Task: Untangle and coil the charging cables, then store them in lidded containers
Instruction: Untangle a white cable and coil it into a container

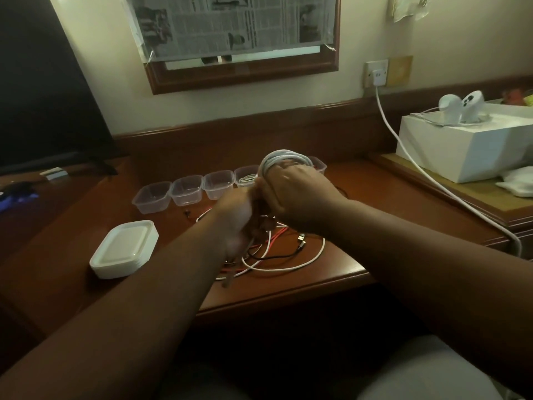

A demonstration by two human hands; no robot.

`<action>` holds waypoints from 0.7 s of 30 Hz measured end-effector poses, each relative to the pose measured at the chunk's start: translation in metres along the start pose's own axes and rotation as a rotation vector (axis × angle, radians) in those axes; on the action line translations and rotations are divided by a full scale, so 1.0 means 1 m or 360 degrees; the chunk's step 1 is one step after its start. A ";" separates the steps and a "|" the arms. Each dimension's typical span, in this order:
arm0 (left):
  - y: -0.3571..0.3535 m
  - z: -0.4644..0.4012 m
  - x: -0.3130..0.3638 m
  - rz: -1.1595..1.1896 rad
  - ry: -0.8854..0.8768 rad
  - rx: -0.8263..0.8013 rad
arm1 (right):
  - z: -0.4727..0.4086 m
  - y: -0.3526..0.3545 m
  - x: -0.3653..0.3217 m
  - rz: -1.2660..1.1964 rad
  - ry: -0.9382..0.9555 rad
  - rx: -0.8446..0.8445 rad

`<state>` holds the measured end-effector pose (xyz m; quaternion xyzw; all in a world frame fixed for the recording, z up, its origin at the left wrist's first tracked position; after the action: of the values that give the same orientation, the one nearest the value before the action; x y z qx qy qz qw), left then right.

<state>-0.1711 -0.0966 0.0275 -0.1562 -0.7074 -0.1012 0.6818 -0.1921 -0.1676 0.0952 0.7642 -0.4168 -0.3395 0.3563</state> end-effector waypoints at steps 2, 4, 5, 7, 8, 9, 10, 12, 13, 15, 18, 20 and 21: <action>0.000 -0.001 0.001 -0.0387 -0.0062 -0.0078 | -0.005 -0.015 0.012 0.0261 -0.0029 -0.0085; 0.001 -0.005 0.010 -0.1146 -0.0314 -0.0185 | -0.005 -0.026 0.026 0.0315 -0.0125 -0.0177; 0.000 -0.008 0.018 -0.1511 -0.0517 -0.0198 | -0.005 -0.028 0.034 0.0282 -0.0230 -0.0215; 0.004 -0.008 0.032 -0.1839 -0.0901 -0.0081 | -0.002 -0.034 0.044 0.0249 -0.0380 -0.0317; 0.006 -0.007 0.036 -0.1835 -0.1024 -0.0024 | -0.001 -0.041 0.046 0.0159 -0.0412 -0.0425; 0.010 -0.009 0.038 -0.1776 -0.1102 -0.0001 | -0.002 -0.048 0.050 -0.0004 -0.0455 -0.0548; 0.014 -0.011 0.037 -0.1696 -0.1145 0.0004 | 0.000 -0.054 0.051 -0.0219 -0.0510 -0.0663; 0.019 -0.017 0.034 -0.1527 -0.1179 -0.0053 | -0.004 -0.060 0.048 -0.0566 -0.0486 -0.0719; 0.022 -0.020 0.032 -0.1449 -0.1172 -0.0100 | -0.007 -0.064 0.044 -0.0663 -0.0456 -0.0754; 0.029 -0.027 0.024 -0.1346 -0.1129 -0.0196 | -0.011 -0.075 0.041 -0.0910 -0.0425 -0.0860; 0.043 -0.043 0.012 -0.1346 -0.1069 -0.0158 | -0.028 -0.096 0.046 -0.1280 -0.0619 -0.0967; 0.055 -0.057 0.008 -0.1364 -0.1091 -0.0042 | -0.049 -0.105 0.051 -0.1191 -0.0633 -0.0853; 0.061 -0.065 0.008 -0.1385 -0.1126 0.0019 | -0.062 -0.110 0.055 -0.1053 -0.0612 -0.0758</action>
<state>-0.0883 -0.0625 0.0341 0.1296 -0.8928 -0.3106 0.2993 -0.0745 -0.1553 0.0237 0.6760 -0.1191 -0.6575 0.3106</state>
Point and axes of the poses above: each hand's wrist, its own z-axis away from the middle knuckle, its own y-axis out of the back of the hand, x = y × z, the point moved 9 cm from there along -z, towards the middle knuckle, and after that the axes turned 9 degrees about -y, right-handed, at the moved point
